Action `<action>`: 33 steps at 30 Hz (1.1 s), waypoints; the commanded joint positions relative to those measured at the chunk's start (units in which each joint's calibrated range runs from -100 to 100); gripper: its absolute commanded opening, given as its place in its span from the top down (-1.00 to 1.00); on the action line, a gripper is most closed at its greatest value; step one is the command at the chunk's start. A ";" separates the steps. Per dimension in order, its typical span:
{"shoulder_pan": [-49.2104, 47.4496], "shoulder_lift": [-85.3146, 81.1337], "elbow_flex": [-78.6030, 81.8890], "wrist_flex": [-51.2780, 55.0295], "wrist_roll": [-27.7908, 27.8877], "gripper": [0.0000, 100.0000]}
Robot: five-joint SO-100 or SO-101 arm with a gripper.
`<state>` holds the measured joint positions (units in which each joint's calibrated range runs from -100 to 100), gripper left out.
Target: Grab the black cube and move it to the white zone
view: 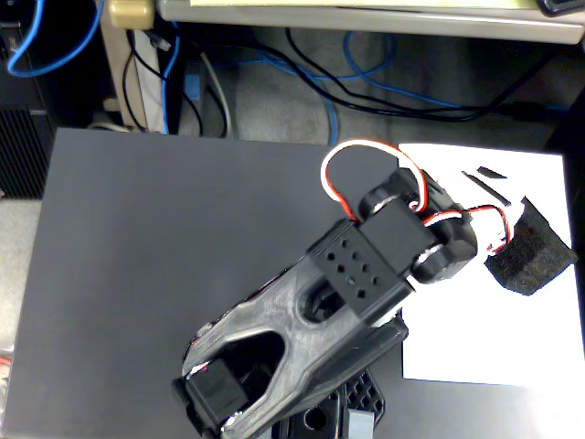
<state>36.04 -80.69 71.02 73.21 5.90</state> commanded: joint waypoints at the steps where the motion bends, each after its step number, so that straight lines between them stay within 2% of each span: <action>1: -0.28 6.73 -6.02 -0.31 -0.82 0.95; 4: 0.24 22.69 -16.54 0.89 -2.29 0.95; 6: 0.24 28.74 -17.08 0.37 -3.86 0.95; 12: 0.31 30.25 -18.08 -1.26 -4.17 0.95; 15: 0.31 31.09 -24.15 -0.66 -4.17 0.89; 22: 0.31 48.90 -29.50 -2.80 -4.17 0.89; 32: 0.31 49.91 -31.77 -2.72 -3.02 0.89; 33: 0.31 49.91 -31.77 -2.72 -2.97 0.84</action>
<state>36.12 -30.59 43.78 71.50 2.44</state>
